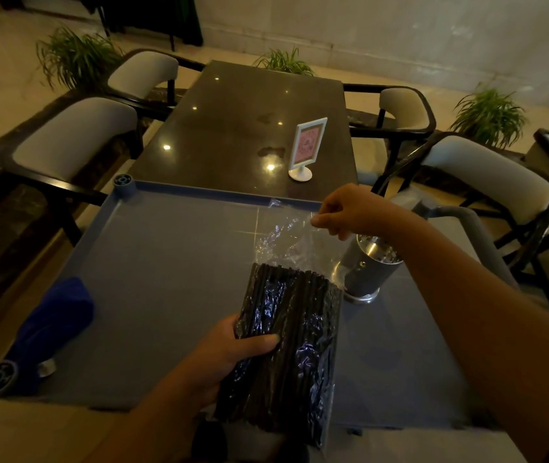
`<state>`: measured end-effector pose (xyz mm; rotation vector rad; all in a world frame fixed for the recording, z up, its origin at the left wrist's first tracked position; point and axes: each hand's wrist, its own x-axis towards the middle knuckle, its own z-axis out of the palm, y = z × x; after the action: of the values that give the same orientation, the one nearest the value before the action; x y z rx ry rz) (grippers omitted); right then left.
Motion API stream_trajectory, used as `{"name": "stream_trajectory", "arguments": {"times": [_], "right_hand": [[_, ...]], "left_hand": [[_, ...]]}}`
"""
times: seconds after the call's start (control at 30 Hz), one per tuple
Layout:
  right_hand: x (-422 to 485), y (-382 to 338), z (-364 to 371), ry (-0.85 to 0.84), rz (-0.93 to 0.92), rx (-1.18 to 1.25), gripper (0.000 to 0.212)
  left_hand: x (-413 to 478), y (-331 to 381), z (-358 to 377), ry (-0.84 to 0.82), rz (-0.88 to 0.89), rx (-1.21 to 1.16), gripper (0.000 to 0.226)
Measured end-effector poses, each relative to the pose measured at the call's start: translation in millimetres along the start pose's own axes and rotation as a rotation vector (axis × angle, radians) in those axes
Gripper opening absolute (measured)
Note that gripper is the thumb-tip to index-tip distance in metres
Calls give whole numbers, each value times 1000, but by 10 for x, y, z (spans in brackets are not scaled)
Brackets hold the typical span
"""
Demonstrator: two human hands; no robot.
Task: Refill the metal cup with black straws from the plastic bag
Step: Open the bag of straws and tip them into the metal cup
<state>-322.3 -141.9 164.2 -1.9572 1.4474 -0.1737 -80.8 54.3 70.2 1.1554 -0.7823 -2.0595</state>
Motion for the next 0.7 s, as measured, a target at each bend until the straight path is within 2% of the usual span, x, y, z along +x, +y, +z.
{"name": "stream_trajectory", "arguments": {"times": [0.1, 0.23, 0.4, 0.53, 0.7], "right_hand": [[32, 56, -12, 23, 6, -23, 16], [67, 102, -36, 25, 3, 62, 14], [101, 150, -33, -23, 48, 186, 14], [127, 195, -37, -90, 79, 240, 13], [145, 283, 64, -111, 87, 288, 16]], "left_hand": [[9, 5, 22, 0, -1, 10, 61], [4, 6, 30, -2, 9, 6, 48], [-17, 34, 18, -7, -7, 11, 67], [-32, 70, -3, -47, -14, 2, 60], [-76, 122, -35, -73, -33, 17, 64]]}}
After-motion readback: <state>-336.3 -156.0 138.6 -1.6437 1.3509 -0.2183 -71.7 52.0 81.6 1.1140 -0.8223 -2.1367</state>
